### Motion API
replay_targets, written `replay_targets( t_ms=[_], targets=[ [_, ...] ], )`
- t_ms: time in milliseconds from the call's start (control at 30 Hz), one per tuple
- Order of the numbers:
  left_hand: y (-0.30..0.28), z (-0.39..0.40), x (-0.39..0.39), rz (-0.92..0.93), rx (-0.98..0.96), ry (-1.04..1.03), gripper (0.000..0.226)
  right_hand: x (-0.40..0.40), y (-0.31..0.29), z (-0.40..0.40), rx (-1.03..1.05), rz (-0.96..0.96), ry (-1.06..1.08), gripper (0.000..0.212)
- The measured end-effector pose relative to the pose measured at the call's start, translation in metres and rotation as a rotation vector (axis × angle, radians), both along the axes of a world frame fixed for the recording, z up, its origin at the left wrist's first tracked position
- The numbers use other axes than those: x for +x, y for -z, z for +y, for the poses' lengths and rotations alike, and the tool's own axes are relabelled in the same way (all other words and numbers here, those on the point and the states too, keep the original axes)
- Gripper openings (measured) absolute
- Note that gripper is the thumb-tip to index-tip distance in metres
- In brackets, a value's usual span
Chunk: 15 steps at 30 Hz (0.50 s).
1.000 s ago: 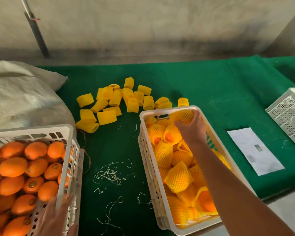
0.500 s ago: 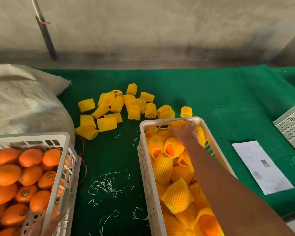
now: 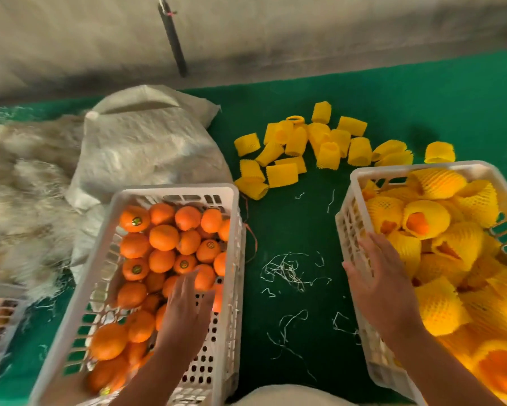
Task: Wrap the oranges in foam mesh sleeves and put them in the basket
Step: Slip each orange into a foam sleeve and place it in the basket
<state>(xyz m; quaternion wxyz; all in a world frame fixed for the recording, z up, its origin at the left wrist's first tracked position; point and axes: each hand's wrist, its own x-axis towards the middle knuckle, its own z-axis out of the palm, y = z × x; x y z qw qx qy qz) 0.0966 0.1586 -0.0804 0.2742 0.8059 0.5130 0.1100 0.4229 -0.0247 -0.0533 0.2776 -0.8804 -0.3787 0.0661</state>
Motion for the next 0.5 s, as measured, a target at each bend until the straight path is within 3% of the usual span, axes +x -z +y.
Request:
replay_targets(
  t_ms=[133, 200, 300, 400, 500],
  targets=[
    [0.011, 0.042, -0.009, 0.261, -0.074, 0.019, 0.037, -0.012, 0.006, 0.008, -0.056, -0.043, -0.053, 0.057],
    [0.023, 0.054, -0.016, 0.302, -0.129, 0.086, 0.035, -0.016, 0.003, 0.016, -0.063, -0.043, -0.076, 0.055],
    [0.041, 0.067, -0.018, 0.434, -0.154, 0.191, 0.051, -0.019, 0.003, 0.030, -0.069, -0.050, -0.118, 0.052],
    [0.049, 0.072, -0.007, 0.423, -0.140, 0.265, 0.067, -0.022, 0.006, 0.045, -0.104, -0.084, -0.157, 0.046],
    [0.059, 0.078, 0.003, 0.457, 0.021, 0.335, 0.069, -0.023, 0.012, 0.064, -0.153, -0.087, -0.190, 0.043]
  ],
)
